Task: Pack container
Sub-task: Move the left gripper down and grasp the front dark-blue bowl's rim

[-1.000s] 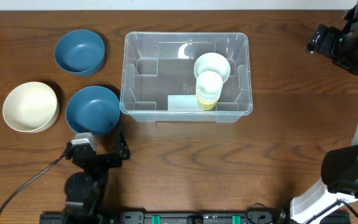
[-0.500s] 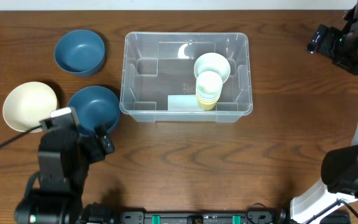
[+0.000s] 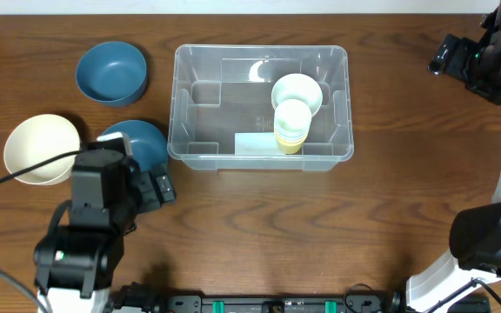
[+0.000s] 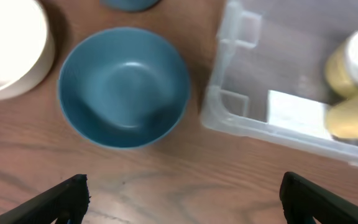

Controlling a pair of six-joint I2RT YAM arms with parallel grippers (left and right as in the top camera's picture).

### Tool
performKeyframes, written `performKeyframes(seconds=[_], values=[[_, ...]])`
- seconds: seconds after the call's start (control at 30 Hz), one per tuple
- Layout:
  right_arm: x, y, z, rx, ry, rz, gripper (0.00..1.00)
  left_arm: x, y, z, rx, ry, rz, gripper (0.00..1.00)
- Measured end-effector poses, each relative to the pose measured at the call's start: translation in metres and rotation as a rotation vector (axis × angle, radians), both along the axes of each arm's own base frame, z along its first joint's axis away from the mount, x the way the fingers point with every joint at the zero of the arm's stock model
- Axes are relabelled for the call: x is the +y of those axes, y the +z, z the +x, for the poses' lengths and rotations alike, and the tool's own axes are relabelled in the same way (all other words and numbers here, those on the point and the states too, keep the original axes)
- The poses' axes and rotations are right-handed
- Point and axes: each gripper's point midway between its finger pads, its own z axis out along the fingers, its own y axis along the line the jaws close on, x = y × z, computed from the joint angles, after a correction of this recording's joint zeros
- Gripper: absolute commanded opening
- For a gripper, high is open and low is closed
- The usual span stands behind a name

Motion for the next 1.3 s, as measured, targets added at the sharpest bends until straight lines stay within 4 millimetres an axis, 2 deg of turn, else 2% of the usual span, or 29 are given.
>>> performKeyframes(seconds=[0.37, 0.5, 0.67, 0.77, 0.9, 1.0, 1.17, 1.3], values=[[0.0, 0.0, 0.0, 0.0, 0.0, 0.0, 0.99, 0.057, -0.058, 0.022, 0.167, 0.608, -0.024, 0.98], [0.0, 0.0, 0.0, 0.0, 0.0, 0.0, 0.99, 0.075, -0.085, 0.022, 0.236, 0.812, -0.068, 0.98], [0.0, 0.0, 0.0, 0.0, 0.0, 0.0, 0.99, 0.091, -0.109, 0.019, 0.306, 0.966, -0.125, 0.98], [0.0, 0.0, 0.0, 0.0, 0.0, 0.0, 0.99, 0.099, -0.116, 0.018, 0.324, 1.009, -0.152, 0.99], [0.0, 0.0, 0.0, 0.0, 0.0, 0.0, 0.99, 0.108, -0.12, 0.033, 0.297, 0.984, -0.217, 1.0], [0.0, 0.0, 0.0, 0.0, 0.0, 0.0, 0.99, 0.111, -0.126, 0.04, 0.308, 0.934, -0.236, 0.96], [0.0, 0.0, 0.0, 0.0, 0.0, 0.0, 0.99, 0.109, -0.146, 0.042, 0.389, 0.854, -0.224, 0.94], [0.0, 0.0, 0.0, 0.0, 0.0, 0.0, 0.99, 0.108, -0.165, 0.04, 0.459, 0.828, -0.208, 0.87]])
